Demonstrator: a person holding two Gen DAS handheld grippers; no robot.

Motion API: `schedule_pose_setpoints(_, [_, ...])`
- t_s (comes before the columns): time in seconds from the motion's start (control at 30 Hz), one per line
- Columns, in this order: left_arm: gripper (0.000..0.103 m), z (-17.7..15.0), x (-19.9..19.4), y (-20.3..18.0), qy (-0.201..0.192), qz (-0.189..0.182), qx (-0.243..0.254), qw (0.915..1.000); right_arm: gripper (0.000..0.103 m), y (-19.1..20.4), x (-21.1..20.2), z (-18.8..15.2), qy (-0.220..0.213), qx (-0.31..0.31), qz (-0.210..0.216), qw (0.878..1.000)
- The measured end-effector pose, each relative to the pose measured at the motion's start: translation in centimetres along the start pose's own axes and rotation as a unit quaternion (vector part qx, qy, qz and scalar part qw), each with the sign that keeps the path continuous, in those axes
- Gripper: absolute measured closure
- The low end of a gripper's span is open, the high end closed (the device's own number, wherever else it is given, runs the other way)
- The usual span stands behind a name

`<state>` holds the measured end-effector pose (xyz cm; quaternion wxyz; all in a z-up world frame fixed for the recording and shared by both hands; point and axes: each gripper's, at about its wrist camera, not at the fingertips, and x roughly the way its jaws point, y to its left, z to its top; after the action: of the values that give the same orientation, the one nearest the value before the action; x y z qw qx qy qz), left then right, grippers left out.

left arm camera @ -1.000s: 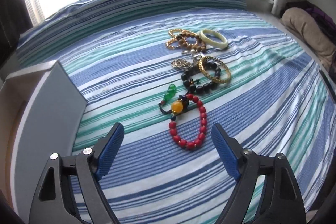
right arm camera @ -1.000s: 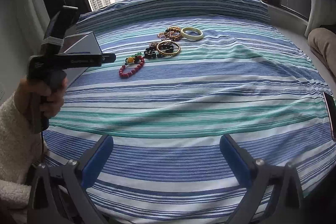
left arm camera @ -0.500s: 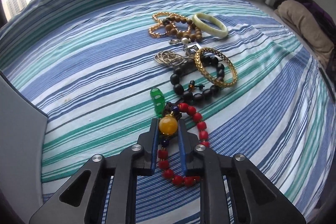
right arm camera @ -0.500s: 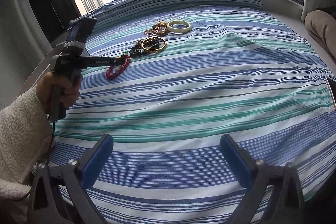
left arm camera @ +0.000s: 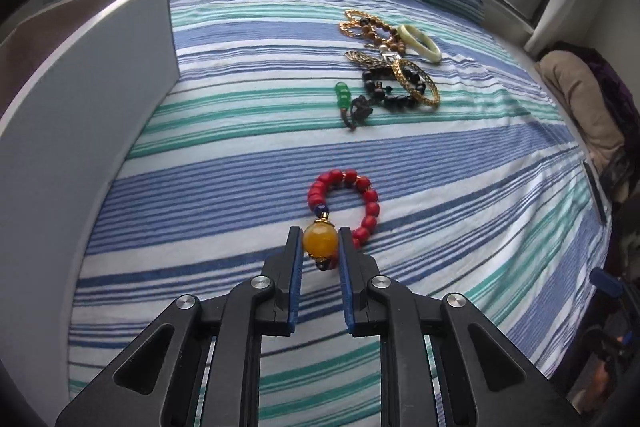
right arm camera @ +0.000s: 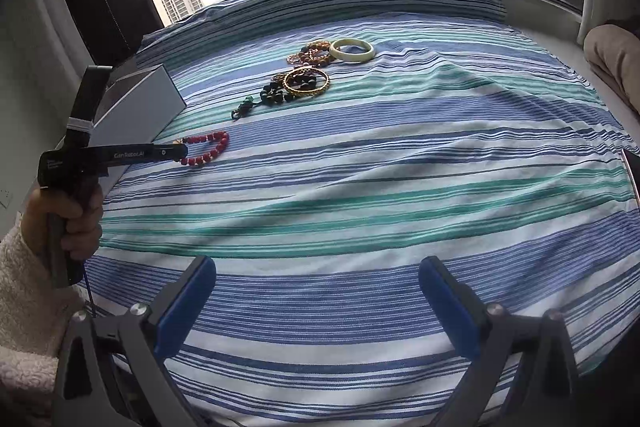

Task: Organize jewelry
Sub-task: 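Grasp the red bead bracelet with the left gripper while the right gripper grasps the green pendant cord, then carry the red bracelet and green pendant into the white box and release both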

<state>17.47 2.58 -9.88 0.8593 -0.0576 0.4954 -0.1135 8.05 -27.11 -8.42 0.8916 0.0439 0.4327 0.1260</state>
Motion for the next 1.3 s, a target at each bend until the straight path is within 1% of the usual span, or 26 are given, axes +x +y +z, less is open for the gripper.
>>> schedule_pose_setpoints(0.17, [0.087, -3.6, -2.6, 2.7, 0.003, 0.016, -0.05, 0.9986, 0.0, 1.3, 0.4, -0.2, 0.008, -0.01, 0.01, 1.0])
schedule_pose_setpoints(0.27, [0.087, -5.4, -4.0, 4.3, -0.002, 0.029, -0.073, 0.9969, 0.0, 1.6, 1.4, 0.1, 0.027, 0.008, 0.042, 0.999])
schedule_pose_setpoints(0.33, [0.087, -6.1, -4.4, 5.1, -0.006, 0.036, -0.089, 0.9954, 0.0, 1.6, 2.6, 1.3, 0.041, 0.022, 0.069, 0.996])
schedule_pose_setpoints(0.4, [0.087, -6.7, -4.7, 5.9, -0.008, 0.041, -0.102, 0.994, 0.001, 1.6, 4.2, 3.5, 0.054, 0.035, 0.092, 0.994])
schedule_pose_setpoints(0.43, [0.087, -6.9, -4.9, 6.2, -0.01, 0.044, -0.106, 0.9934, 0.003, 1.7, 5.2, 4.9, 0.058, 0.04, 0.103, 0.992])
schedule_pose_setpoints(0.47, [0.087, -7.1, -5.0, 6.4, -0.012, 0.047, -0.11, 0.9928, 0.016, 1.8, 6.4, 6.5, 0.063, 0.043, 0.108, 0.991])
schedule_pose_setpoints(0.5, [0.087, -7.2, -5.1, 6.6, -0.013, 0.05, -0.113, 0.9923, 0.038, 2.0, 8.0, 8.1, 0.072, 0.048, 0.111, 0.99])
schedule_pose_setpoints(0.57, [0.087, -7.4, -5.4, 7.0, -0.016, 0.049, -0.12, 0.9915, 0.056, 2.4, 12.0, 11.0, 0.108, 0.071, 0.12, 0.984])
schedule_pose_setpoints(0.63, [0.087, -7.5, -5.6, 7.2, -0.019, 0.048, -0.125, 0.9908, 0.056, 2.8, 15.9, 13.3, 0.144, 0.116, 0.13, 0.974])
schedule_pose_setpoints(0.67, [0.087, -7.5, -5.6, 7.3, -0.02, 0.048, -0.127, 0.9906, 0.057, 3.2, 17.6, 14.2, 0.157, 0.129, 0.135, 0.97])
schedule_pose_setpoints(0.7, [0.087, -7.6, -5.7, 7.4, -0.021, 0.048, -0.13, 0.9902, 0.06, 3.8, 19.0, 15.1, 0.163, 0.134, 0.132, 0.969])
schedule_pose_setpoints(0.83, [0.087, -7.9, -5.8, 8.0, -0.021, 0.046, -0.137, 0.9893, 0.063, 6.4, 22.0, 17.2, 0.153, 0.118, 0.077, 0.978])
schedule_pose_setpoints(0.9, [0.087, -7.9, -5.7, 8.1, -0.02, 0.046, -0.138, 0.9892, 0.064, 7.3, 22.8, 18.0, 0.147, 0.112, 0.063, 0.981])
schedule_pose_setpoints(1.0, [0.087, -8.2, -5.7, 8.4, -0.019, 0.045, -0.139, 0.989, 0.075, 8.7, 23.5, 18.5, 0.148, 0.087, 0.044, 0.984])
schedule_pose_setpoints(1.03, [0.087, -8.2, -5.7, 8.4, -0.019, 0.045, -0.139, 0.9891, 0.081, 9.2, 23.5, 18.6, 0.146, 0.073, 0.033, 0.986])
schedule_pose_setpoints(1.07, [0.087, -8.3, -5.8, 8.5, -0.019, 0.046, -0.139, 0.9891, 0.089, 9.5, 23.7, 18.6, 0.147, 0.066, 0.029, 0.987])
schedule_pose_setpoints(1.17, [0.087, -8.3, -6.1, 8.3, -0.023, 0.045, -0.136, 0.9894, 0.09, 9.4, 23.0, 18.1, 0.139, 0.066, 0.034, 0.988])
schedule_pose_setpoints(1.3, [0.087, -8.1, -7.3, 7.8, -0.039, 0.045, -0.128, 0.99, 0.09, 9.0, 19.5, 17.3, 0.12, 0.069, 0.081, 0.987])
